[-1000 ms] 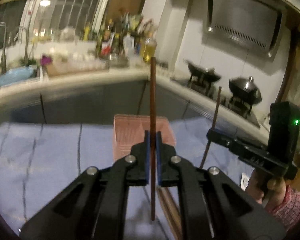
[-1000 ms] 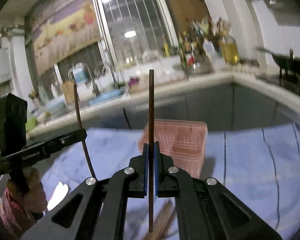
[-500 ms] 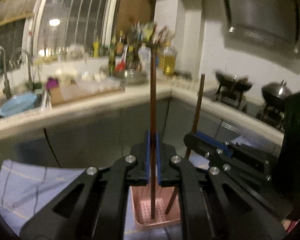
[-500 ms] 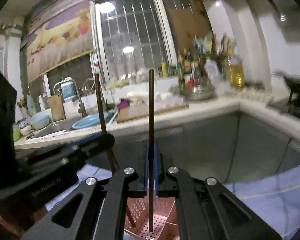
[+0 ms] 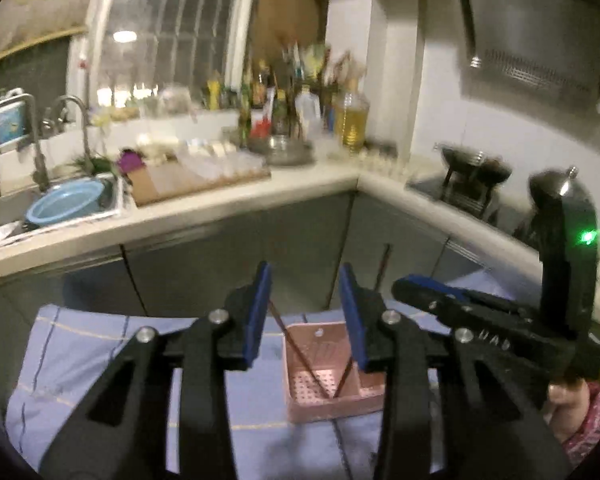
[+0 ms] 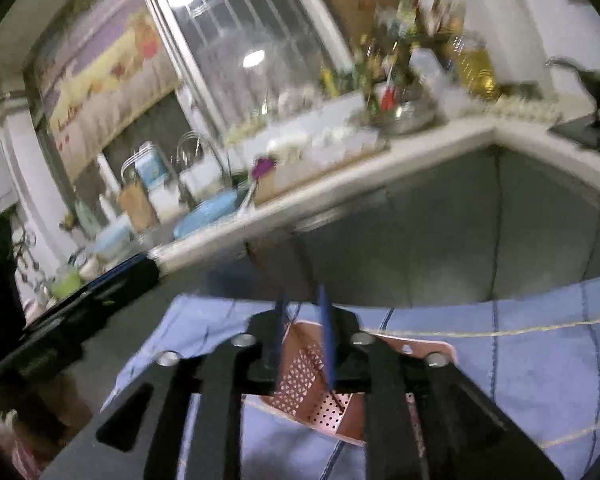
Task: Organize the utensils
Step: 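Return to the chopsticks and grasp one with the left tool, then lift the left tool's chopstick while the right tool grasps another chopstick, then lower both held chopsticks into the pink basket and open both tools, then grasp a dark chopstick with the left tool while the right tool grasps another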
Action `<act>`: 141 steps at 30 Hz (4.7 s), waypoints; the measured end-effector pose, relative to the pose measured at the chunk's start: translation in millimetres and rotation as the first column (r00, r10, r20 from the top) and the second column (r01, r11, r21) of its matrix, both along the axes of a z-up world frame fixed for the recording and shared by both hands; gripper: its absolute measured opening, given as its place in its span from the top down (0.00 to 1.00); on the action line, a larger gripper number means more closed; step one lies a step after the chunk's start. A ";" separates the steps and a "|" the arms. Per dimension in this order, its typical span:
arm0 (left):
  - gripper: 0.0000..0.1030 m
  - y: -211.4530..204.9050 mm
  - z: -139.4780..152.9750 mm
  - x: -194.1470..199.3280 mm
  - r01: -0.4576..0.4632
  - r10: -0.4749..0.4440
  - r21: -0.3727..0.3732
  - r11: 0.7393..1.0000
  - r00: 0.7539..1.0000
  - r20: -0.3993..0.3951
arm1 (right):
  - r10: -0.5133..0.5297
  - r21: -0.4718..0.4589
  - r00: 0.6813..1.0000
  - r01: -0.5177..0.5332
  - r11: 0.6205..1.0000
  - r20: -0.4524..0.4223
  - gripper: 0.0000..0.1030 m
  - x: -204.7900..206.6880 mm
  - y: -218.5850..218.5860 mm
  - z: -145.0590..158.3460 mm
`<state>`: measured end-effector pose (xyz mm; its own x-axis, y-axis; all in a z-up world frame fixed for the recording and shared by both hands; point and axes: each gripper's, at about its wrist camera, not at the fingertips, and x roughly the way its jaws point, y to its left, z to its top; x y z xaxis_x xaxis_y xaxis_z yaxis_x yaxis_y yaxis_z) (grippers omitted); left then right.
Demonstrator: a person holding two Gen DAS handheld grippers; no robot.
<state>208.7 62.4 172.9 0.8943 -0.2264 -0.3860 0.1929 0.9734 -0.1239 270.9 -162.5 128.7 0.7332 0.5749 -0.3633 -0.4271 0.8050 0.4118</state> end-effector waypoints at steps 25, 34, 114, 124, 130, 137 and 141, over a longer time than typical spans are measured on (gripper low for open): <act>0.74 -80.1 -228.7 -170.5 0.234 -0.164 0.066 0.970 0.832 -0.530 | -0.100 -0.343 0.939 -0.020 0.939 -0.329 0.79 -239.9 23.4 -205.1; 0.77 -83.1 -235.8 -157.5 0.220 -0.141 0.080 0.972 0.823 -0.550 | -0.118 -0.268 0.937 0.026 0.963 -0.330 0.79 -233.1 -2.4 -203.1; 0.95 -36.7 47.4 -4.6 0.061 -0.066 0.046 0.997 0.990 0.122 | -0.237 0.021 0.908 0.245 0.969 0.345 0.95 -21.9 7.1 59.0; 0.95 -24.7 -10.8 70.6 0.012 -0.012 0.062 0.998 1.000 0.000 | -0.276 0.000 0.907 0.291 0.957 0.319 0.96 60.2 32.8 6.0; 0.82 -26.5 -52.2 83.7 0.040 -0.032 0.054 0.998 0.990 -0.139 | -0.178 -0.063 0.969 0.191 0.980 0.172 0.95 62.3 42.5 -30.0; 0.65 -4.5 -71.8 38.3 -0.055 0.064 0.056 0.997 0.983 -0.173 | -0.198 0.013 0.973 0.198 0.980 0.116 0.54 3.2 17.5 -26.1; 0.57 -0.5 -84.8 -21.6 -0.095 0.107 0.087 0.992 0.982 -0.155 | -0.181 -0.029 0.979 0.185 0.982 0.096 0.48 -66.4 1.9 -38.6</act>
<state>187.1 61.9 88.1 0.8369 -0.1014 -0.5378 0.0773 0.9947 -0.0672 204.5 -160.5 90.1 0.8560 0.4150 -0.3083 -0.3058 0.8873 0.3453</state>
